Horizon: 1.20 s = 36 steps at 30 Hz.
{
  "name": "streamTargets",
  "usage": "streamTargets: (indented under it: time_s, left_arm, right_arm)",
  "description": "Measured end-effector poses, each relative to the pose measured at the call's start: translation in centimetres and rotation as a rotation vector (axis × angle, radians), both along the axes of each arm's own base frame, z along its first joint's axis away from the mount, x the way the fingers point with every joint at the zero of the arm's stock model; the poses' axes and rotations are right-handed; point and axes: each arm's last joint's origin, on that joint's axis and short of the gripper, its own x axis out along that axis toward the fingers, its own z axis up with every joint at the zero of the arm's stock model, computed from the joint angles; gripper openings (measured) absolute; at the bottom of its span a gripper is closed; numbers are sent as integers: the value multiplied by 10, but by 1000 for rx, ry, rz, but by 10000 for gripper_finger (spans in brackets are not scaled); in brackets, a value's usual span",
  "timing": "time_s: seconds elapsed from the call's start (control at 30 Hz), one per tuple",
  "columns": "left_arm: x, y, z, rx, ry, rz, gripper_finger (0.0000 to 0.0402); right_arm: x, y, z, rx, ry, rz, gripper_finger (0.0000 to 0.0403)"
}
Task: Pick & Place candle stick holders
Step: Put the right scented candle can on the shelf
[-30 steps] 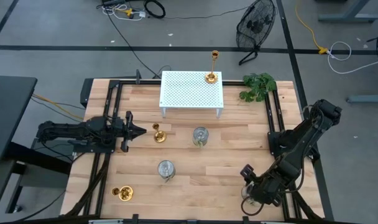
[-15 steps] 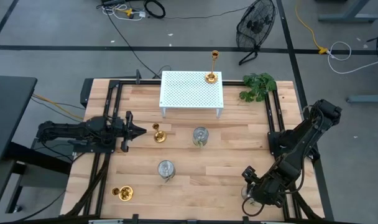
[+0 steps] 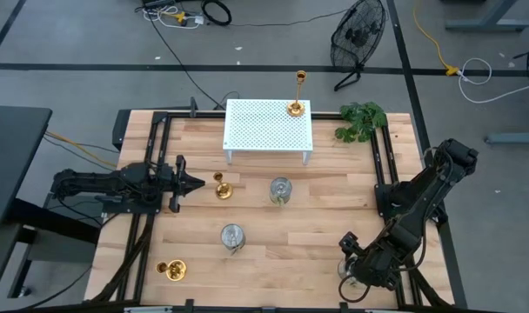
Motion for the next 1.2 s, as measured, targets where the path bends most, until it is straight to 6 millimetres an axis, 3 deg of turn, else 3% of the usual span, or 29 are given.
streamTargets:
  time_s: [0.6,1.2]
  left_arm:
    - [0,0,0,0,0,0,32]
    - [0,0,0,0,0,0,32]
  right_arm:
    - [-5,2,-14,3,-4,20,400]
    - [-3,5,-13,24,-47,46,400]
